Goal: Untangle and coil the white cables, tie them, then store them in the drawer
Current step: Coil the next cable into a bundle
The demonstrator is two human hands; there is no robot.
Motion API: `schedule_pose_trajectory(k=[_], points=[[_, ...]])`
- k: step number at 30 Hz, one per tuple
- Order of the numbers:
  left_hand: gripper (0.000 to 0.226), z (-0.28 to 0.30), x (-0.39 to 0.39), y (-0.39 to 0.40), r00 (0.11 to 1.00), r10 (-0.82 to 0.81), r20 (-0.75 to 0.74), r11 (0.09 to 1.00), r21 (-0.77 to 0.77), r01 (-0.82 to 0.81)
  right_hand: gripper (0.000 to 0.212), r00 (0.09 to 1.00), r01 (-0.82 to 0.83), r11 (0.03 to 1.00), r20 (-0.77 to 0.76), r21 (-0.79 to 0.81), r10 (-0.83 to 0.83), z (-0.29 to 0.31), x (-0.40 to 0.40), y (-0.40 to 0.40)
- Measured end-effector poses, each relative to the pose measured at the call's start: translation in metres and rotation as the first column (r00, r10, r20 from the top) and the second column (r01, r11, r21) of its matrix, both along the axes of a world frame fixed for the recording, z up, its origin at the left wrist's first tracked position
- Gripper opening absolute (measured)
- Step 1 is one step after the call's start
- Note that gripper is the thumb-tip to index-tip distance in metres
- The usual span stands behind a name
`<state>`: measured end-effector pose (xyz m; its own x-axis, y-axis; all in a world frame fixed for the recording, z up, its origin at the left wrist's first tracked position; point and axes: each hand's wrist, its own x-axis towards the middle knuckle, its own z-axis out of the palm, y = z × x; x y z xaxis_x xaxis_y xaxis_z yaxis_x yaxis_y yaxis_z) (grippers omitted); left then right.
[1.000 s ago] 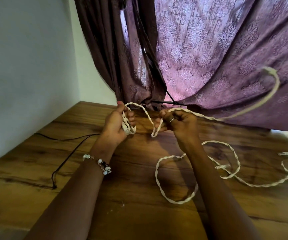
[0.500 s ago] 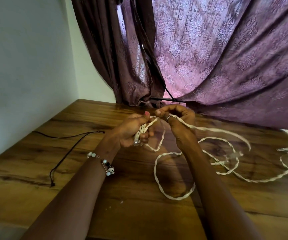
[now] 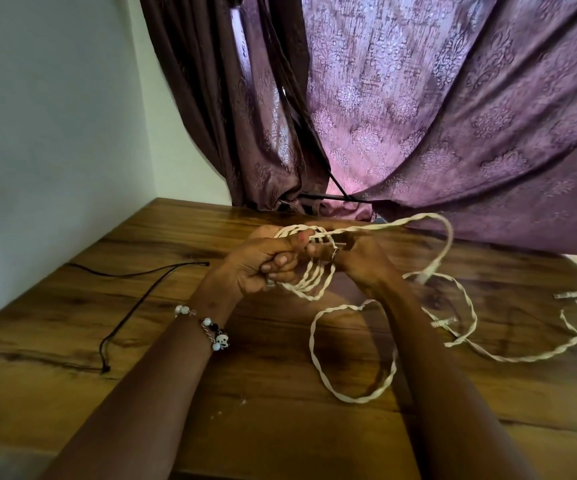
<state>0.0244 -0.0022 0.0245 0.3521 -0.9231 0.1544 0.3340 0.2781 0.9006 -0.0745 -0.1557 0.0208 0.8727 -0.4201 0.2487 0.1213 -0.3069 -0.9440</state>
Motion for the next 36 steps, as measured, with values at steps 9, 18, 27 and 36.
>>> schedule_pose_trajectory(k=[9, 18, 27, 36], points=[[0.003, 0.001, -0.007, -0.010, 0.924, 0.241, 0.296, 0.951, 0.118, -0.285, 0.021, 0.940, -0.024, 0.963, 0.323, -0.268, 0.114, -0.002, 0.008, 0.007], [0.028, -0.002, 0.006, -0.009, 0.945, 0.260, 0.200, 0.936, 0.189, -0.298, 0.026, 0.984, -0.077, 0.961, 0.136, -0.265, 0.116, -0.007, 0.003, 0.001], [0.037, 0.000, 0.031, -0.004, 0.900, 0.377, -0.221, 0.921, 0.192, -0.339, 0.024, 0.936, -0.340, 0.812, -0.258, -0.476, 0.240, 0.033, -0.031, 0.013], [0.047, 0.001, 0.029, -0.004, 0.897, 0.224, -0.381, 0.975, 0.102, -0.199, 0.044, 0.836, 0.549, 0.362, 0.485, -0.754, -0.258, 0.027, -0.017, -0.010]])
